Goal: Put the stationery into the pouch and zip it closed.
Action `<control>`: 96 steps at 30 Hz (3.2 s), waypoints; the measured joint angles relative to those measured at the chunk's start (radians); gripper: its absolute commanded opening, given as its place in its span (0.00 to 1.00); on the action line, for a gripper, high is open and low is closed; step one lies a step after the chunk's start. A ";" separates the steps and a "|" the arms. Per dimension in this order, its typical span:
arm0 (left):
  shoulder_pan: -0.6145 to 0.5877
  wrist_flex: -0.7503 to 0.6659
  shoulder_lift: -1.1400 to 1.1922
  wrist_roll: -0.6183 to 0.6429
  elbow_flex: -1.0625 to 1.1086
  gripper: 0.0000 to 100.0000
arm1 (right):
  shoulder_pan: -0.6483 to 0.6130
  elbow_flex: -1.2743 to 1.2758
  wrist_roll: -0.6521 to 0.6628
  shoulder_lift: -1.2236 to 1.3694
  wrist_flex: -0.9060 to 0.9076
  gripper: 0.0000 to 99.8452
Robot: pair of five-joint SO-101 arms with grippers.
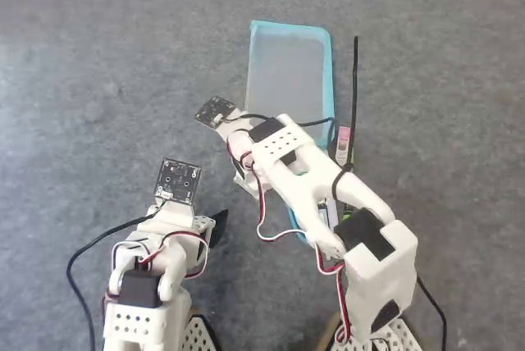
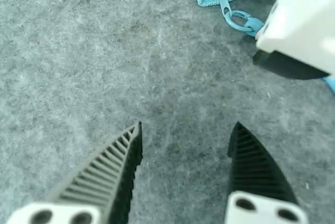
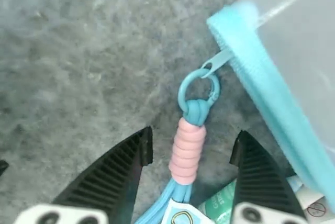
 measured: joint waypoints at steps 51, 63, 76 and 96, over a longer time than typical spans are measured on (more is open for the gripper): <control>-0.002 0.000 0.000 0.000 0.000 0.26 | 0.092 -0.132 0.021 -0.043 0.253 0.01; 0.000 0.000 0.000 0.000 0.000 0.26 | 0.092 -0.279 0.031 -0.402 0.471 0.01; 0.000 -0.003 0.000 0.000 0.000 0.26 | 0.091 0.147 0.025 -0.778 0.296 0.01; 0.081 -0.296 0.420 0.011 -0.496 0.32 | 0.035 0.235 0.017 -0.893 0.210 0.01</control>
